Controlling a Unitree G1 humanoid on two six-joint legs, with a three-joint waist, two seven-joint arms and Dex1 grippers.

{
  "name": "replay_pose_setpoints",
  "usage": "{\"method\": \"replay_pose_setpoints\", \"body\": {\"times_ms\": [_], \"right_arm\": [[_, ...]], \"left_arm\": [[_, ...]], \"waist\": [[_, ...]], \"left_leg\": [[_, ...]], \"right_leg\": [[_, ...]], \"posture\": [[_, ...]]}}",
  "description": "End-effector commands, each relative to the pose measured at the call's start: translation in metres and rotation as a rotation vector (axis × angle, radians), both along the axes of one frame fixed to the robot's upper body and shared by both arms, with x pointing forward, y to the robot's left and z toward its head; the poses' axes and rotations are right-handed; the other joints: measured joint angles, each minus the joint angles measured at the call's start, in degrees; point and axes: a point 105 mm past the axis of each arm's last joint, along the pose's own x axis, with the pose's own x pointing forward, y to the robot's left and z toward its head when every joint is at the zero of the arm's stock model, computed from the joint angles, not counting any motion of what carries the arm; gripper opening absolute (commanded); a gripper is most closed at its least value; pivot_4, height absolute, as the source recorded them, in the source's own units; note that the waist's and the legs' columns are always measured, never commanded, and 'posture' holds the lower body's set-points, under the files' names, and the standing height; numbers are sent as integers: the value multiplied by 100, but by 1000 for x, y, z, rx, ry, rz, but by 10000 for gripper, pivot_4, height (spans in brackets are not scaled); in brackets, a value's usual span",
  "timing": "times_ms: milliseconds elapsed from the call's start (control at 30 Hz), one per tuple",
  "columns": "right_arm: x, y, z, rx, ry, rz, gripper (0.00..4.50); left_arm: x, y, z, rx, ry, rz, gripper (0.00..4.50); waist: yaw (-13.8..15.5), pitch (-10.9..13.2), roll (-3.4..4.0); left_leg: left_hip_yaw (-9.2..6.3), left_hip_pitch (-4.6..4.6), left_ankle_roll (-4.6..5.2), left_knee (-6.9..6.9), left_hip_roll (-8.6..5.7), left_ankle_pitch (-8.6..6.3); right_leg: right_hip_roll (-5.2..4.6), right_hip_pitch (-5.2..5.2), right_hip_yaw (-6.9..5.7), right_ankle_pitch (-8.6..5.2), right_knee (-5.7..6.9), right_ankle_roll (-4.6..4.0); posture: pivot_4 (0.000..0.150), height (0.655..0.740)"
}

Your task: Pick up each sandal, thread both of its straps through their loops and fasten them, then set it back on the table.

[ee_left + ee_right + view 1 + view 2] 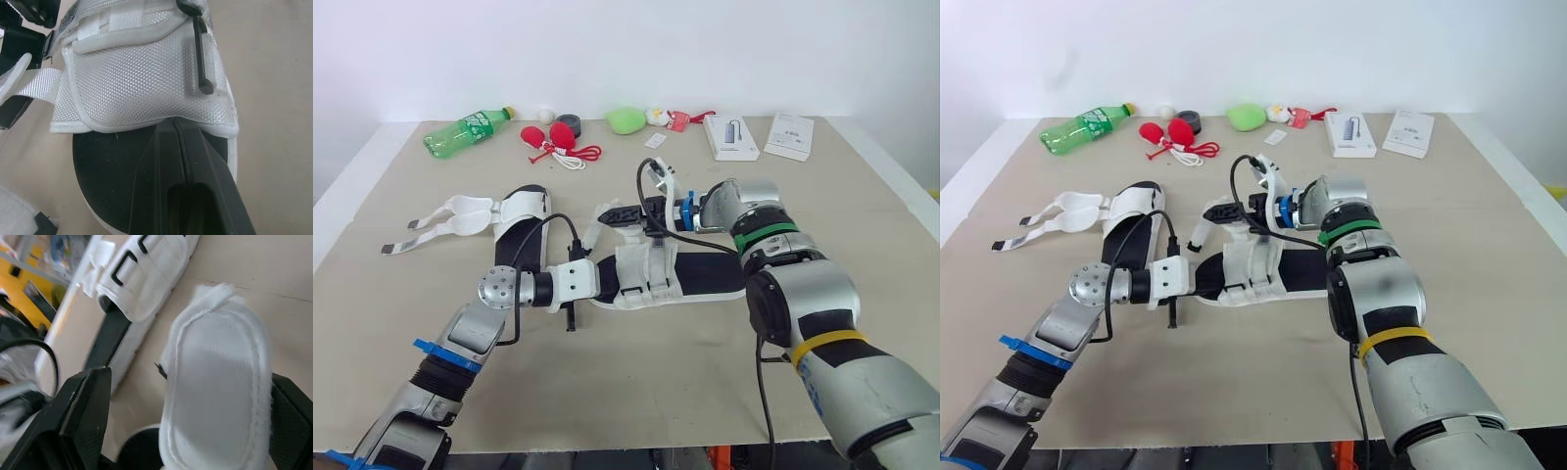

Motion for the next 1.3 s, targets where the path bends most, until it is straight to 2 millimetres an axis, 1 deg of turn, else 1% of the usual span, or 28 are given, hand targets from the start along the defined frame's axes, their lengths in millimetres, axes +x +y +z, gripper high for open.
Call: {"method": "replay_pose_setpoints", "body": {"times_ms": [33,133,233,400,567,633,667,733,767,800,833,867,900,967,1100,1167,1233,1300], "right_arm": [[4,5,14,-7,-97,29,44490],[7,2,13,-21,-127,25,44490],[9,1,20,-5,-145,13,44490],[10,7,31,33,-160,19,44490],[9,14,37,78,-150,16,44490],[8,17,40,103,-139,18,39463],[7,18,41,108,-134,20,37881],[6,18,41,115,-122,25,28830],[6,18,41,113,-120,25,22403],[6,17,41,111,-118,23,19090],[6,17,41,111,-117,22,10945],[7,16,41,115,-113,18,9654],[7,16,42,122,-110,14,2364],[7,14,43,130,-107,12,491],[8,9,47,148,-109,5,491],[9,7,56,187,-128,2,491],[9,5,69,230,-177,13,491],[7,5,82,239,-342,97,491]], "left_arm": [[-10,-5,-19,45,58,-31,0],[-11,-6,-20,45,62,-32,0],[-11,-7,-21,45,65,-37,0],[-10,-7,-20,44,64,-38,0],[-10,-7,-20,44,62,-35,0],[-10,-6,-21,45,64,-34,0],[-10,-6,-21,46,65,-33,0],[-10,-5,-21,46,65,-31,0],[-10,-5,-21,46,65,-30,0],[-10,-5,-21,46,66,-29,0],[-10,-5,-21,46,66,-28,0],[-10,-5,-21,47,66,-28,0],[-10,-4,-22,48,66,-27,0],[-10,-4,-22,48,67,-27,0],[-10,-4,-22,48,67,-29,0],[-10,-5,-22,47,67,-31,0],[-10,-5,-22,46,67,-32,0],[-11,-5,-22,46,67,-32,0]], "waist": [[0,0,0],[0,0,0],[0,0,0],[0,0,0],[0,0,0],[0,0,0],[0,0,0],[0,0,0],[0,0,0],[0,0,0],[0,0,0],[0,0,0],[0,0,0],[0,0,0],[0,0,0],[0,0,0],[0,0,0],[-4,1,1]], "left_leg": [[0,0,0,0,0,0],[0,0,0,-1,0,0],[0,0,0,-2,0,0],[0,1,0,-2,0,0],[0,1,0,-3,0,0],[0,0,0,-2,0,0],[0,0,0,-3,0,0],[0,1,0,-3,0,0],[0,0,0,-3,0,0],[0,1,0,-3,0,0],[0,1,0,-3,0,0],[0,1,0,-3,0,0],[0,1,0,-3,0,0],[0,1,0,-3,0,0],[0,1,0,-3,0,0],[0,1,0,-3,0,0],[0,0,0,-3,0,0],[0,0,0,-3,0,0]], "right_leg": [[0,0,0,0,0,0],[0,0,0,0,0,1],[0,0,0,0,0,2],[0,0,0,0,0,1],[0,1,0,-1,0,1],[0,1,0,0,0,1],[0,1,0,0,0,1],[0,0,0,0,0,2],[0,1,0,0,0,2],[0,1,0,0,0,2],[0,1,0,0,0,2],[0,1,0,0,0,2],[0,0,0,1,0,2],[0,0,0,1,0,3],[0,0,0,1,0,3],[0,0,0,1,0,3],[0,0,0,1,0,3],[0,0,0,1,0,3]], "posture": [[1500,7400],[1500,7400],[1500,7400],[1500,7400],[1500,7400],[1500,7400],[1500,7400],[1500,7400],[1500,7400],[1500,7400],[1500,7400],[1500,7400],[1500,7400],[1500,7400],[1500,7400],[1500,7400],[1500,7400],[1500,7400]]}}
